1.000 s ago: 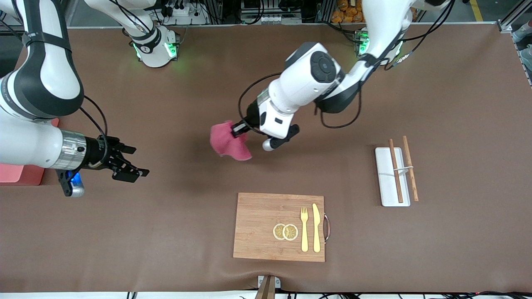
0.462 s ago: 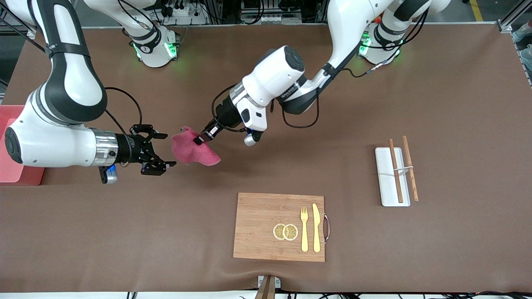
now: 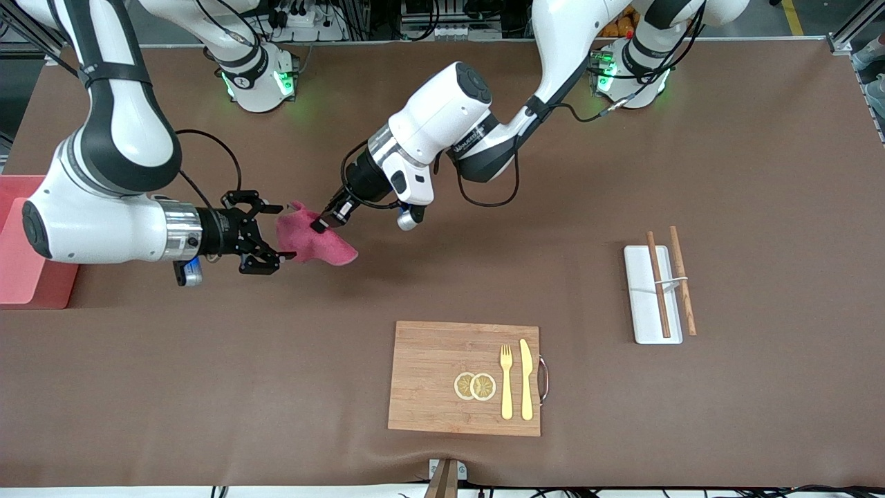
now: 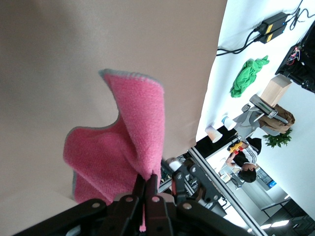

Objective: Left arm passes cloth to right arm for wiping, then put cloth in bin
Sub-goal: 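Grasp the cloth with the right gripper beside the left gripper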

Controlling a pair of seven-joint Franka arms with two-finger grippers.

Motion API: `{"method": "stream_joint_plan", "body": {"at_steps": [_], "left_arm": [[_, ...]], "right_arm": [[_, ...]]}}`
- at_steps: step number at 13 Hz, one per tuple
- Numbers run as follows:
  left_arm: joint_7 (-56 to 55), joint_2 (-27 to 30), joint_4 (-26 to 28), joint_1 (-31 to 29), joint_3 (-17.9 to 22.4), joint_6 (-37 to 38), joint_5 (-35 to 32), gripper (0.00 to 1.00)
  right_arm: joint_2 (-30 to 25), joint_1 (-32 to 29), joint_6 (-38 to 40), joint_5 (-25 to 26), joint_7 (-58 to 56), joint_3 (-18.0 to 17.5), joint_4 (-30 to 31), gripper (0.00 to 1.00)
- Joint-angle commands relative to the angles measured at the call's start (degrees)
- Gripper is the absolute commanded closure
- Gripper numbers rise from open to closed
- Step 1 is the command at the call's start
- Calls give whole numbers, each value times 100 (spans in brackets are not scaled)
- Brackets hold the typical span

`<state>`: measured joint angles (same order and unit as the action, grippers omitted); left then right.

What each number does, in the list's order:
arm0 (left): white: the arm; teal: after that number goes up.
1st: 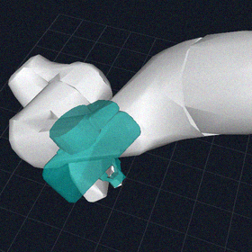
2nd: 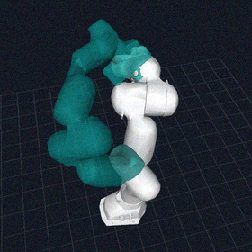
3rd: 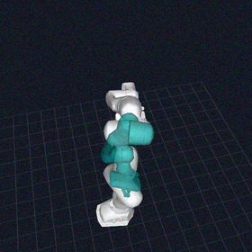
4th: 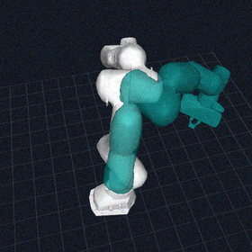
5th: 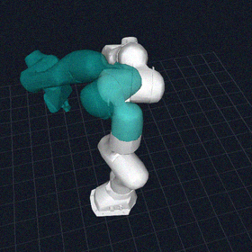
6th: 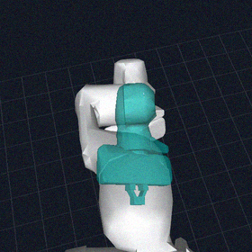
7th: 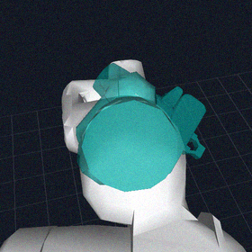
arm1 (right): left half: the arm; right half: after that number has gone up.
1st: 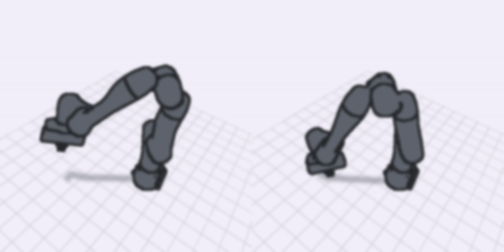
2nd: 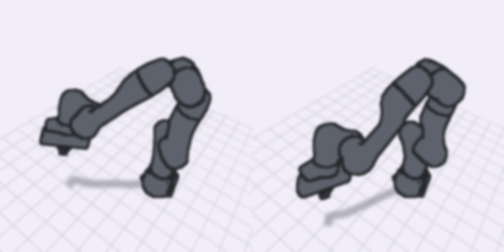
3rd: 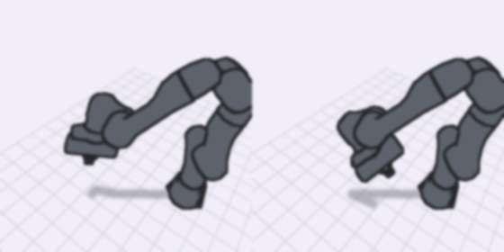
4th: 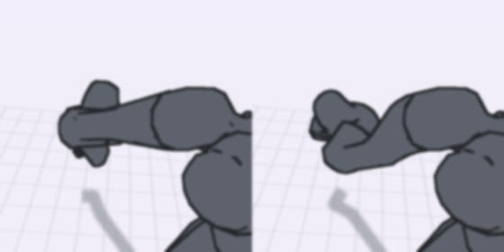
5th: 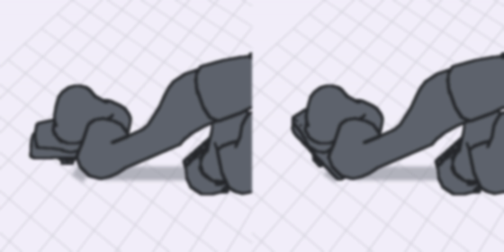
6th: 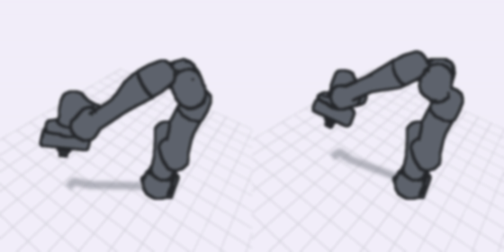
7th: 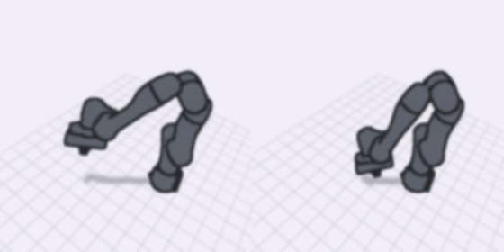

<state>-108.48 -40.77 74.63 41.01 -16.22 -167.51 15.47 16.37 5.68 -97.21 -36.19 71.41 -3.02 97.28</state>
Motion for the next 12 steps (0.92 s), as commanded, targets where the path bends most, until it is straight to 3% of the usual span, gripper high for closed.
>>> {"method": "stream_joint_plan", "body": {"at_steps": [1, 5, 7, 9, 10, 11, 12], "left_arm": [[-156, -63, -159, 153, 137, -54, 62, 100], [-147, -63, -159, 179, 128, -54, 62, 100], [-147, -54, -159, 170, 128, -54, 62, 100], [-138, -54, -159, 170, 128, -54, 62, 100], [-138, -54, -159, 170, 128, -54, 62, 100], [-138, -54, -159, 170, 119, -54, 62, 100], [-138, -54, -159, 170, 128, -54, 62, 100]], "right_arm": [[-213, -6, 131, -125, 75, 12, 256, 0], [-178, 82, 220, -125, 75, 12, 256, 0], [-134, 100, 194, -125, -153, 12, 239, 32], [-90, 74, 167, -125, -530, 12, 230, 57], [-90, 56, 167, -125, -636, 12, 204, 85], [-90, 38, 167, -125, -672, 12, 178, 100], [-90, 38, 176, -116, -690, 21, 143, 100]]}}
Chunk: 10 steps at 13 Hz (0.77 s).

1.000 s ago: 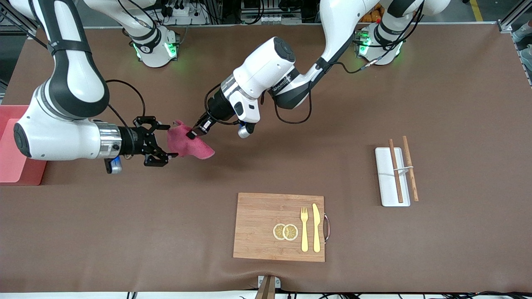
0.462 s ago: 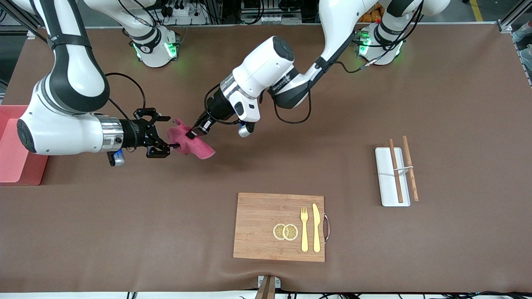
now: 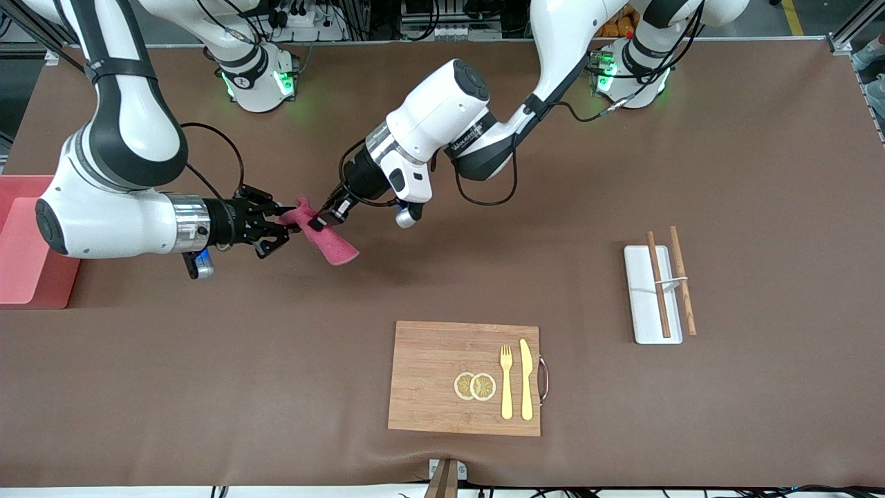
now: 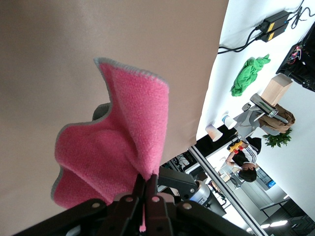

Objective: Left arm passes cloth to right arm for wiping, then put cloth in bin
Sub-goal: 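Open the left gripper and withdraw it while the right gripper holds the cloth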

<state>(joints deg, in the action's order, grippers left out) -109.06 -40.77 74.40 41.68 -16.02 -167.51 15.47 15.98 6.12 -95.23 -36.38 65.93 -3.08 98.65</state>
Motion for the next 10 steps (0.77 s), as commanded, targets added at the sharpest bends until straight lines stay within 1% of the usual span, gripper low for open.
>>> {"method": "stream_joint_plan", "body": {"at_steps": [1, 3, 4, 5, 6, 7, 8, 9, 10], "left_arm": [[-81, -54, -136, 104, 116, -45, 53, 100], [-63, -54, -136, 104, 99, -45, 53, 100], [-80, -37, -136, 95, 90, -45, 53, 80], [-72, 85, -119, 34, 98, 94, 35, 55], [-54, 173, -118, -10, 125, 461, 1, 33], [-54, 261, -118, -80, 238, 830, -9, 4], [-19, 532, -118, -89, 361, 1077, -9, 0], [85, 752, -92, -107, 432, 1297, -96, 0], [156, 868, -83, -185, 485, 1587, -201, 0]], "right_arm": [[-52, -15, -14, -97, -160, 36, -12, 100], [-69, -23, 21, -36, -229, 62, -109, 100], [-95, -58, 30, -10, -378, 71, -135, 100], [-122, -163, 30, 43, -588, 71, -162, 100], [-122, -225, 57, 209, -756, 71, -232, 100], [-104, -226, 92, 506, -914, 71, -258, 100], [-78, -165, 75, 901, -1011, 62, -250, 100], [-52, -77, 5, 1148, -1038, 53, -250, 100], [-17, 28, -92, 1238, -1056, 53, -258, 100]]}}
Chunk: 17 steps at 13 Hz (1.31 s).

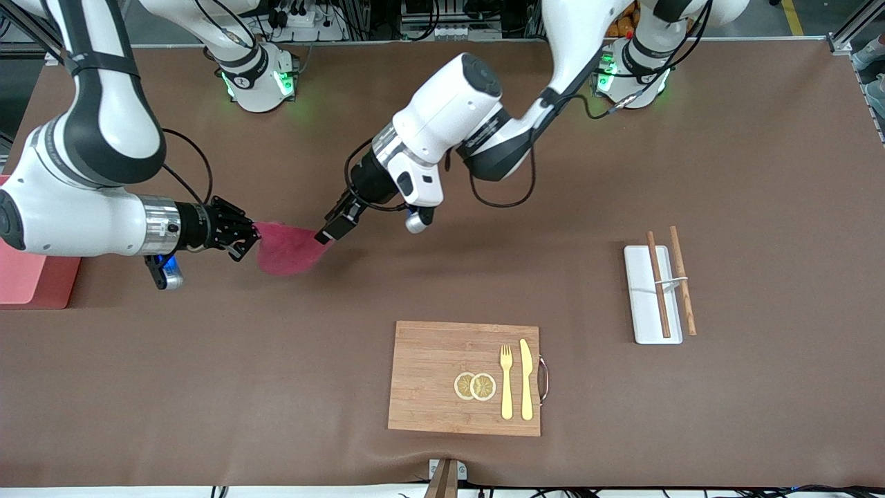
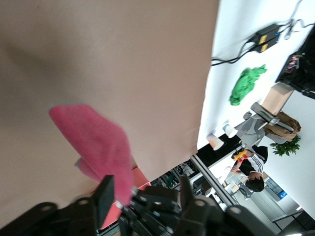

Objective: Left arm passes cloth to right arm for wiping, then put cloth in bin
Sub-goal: 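Open the left gripper and withdraw it while the right gripper holds the cloth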

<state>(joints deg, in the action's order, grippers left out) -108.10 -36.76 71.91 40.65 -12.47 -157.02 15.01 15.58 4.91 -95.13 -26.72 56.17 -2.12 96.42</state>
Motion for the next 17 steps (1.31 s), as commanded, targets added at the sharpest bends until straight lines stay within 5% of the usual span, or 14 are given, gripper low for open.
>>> {"method": "stream_joint_plan", "body": {"at_steps": [1, 6, 9, 14, 17], "left_arm": [[96, 642, 165, -222, 131, 924, -243, 0], [1271, 1477, 227, -1013, 122, 2646, -270, 0], [2736, 1873, 227, -1532, 122, 4121, -270, 0], [6022, 2436, 253, -2700, 166, 6496, -647, 0], [7098, 2638, 262, -3149, 166, 7210, -1349, 0]], "right_arm": [[103, 334, -381, 350, -89, -43, -27, 100], [849, 1187, -1857, 605, -562, -34, -18, 100], [1420, 952, -2237, 1806, -957, -25, 26, 100], [1975, -531, -2624, 3091, -2466, -16, 26, 100], [1976, -1428, -2817, 3470, -3864, -16, 0, 100]]}}
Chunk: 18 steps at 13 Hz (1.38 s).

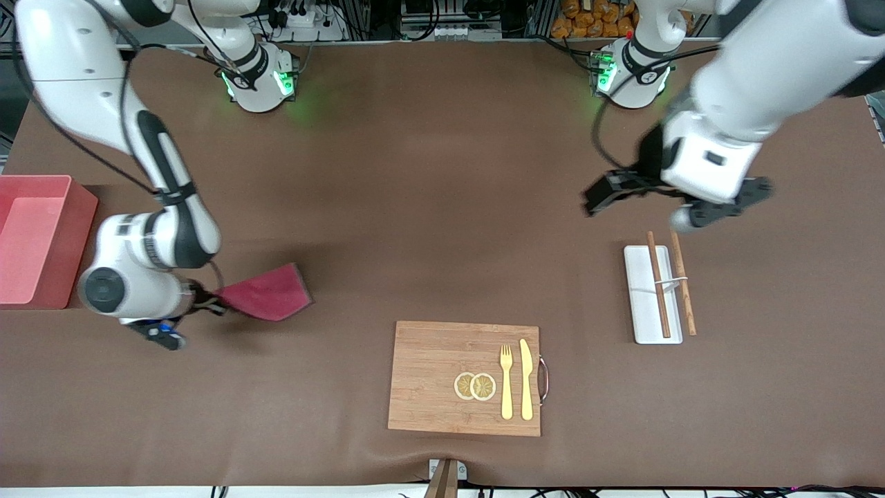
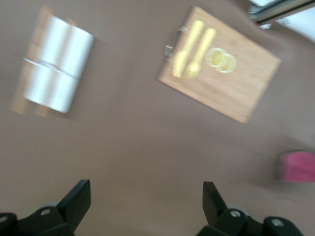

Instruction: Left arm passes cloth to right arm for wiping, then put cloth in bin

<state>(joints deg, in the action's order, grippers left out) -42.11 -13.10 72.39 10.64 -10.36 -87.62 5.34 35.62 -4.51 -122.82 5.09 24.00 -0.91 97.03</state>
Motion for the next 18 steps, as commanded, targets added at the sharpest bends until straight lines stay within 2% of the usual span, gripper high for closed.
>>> {"method": "stream_joint_plan", "body": {"at_steps": [1, 3, 6, 8, 11, 13, 15, 18], "left_arm": [[711, 317, 214, -333, -54, 385, -411, 0], [1368, 422, 214, -772, -71, 596, -420, 0], [2494, 519, 258, -1352, -71, 772, -377, 0], [2796, 571, 354, -1390, 16, 773, -428, 0], [2954, 931, 994, -1399, 226, 493, -429, 0], [2954, 1195, 1408, -1381, 245, 168, -438, 0], [2998, 1248, 1418, -1355, 271, 140, -446, 0], [3016, 1231, 1410, -1100, 622, 105, -473, 0]], "right_arm": [[-37, -777, -101, 491, -999, -138, -79, 100], [-64, -1296, -171, 948, -1606, -147, -149, 100], [-387, -1894, -154, 1082, -2844, -138, -220, 100], [-835, -2150, -75, 1126, -3680, -129, -202, 100], [-1162, -2178, 398, 1555, -3824, -138, -211, 100], [-1049, -2160, 382, 1557, -3746, -138, -176, 100], [-716, -2133, 181, 1557, -3457, -146, -176, 100], [-197, -2081, -337, 1504, -3236, -164, -167, 100]]}}
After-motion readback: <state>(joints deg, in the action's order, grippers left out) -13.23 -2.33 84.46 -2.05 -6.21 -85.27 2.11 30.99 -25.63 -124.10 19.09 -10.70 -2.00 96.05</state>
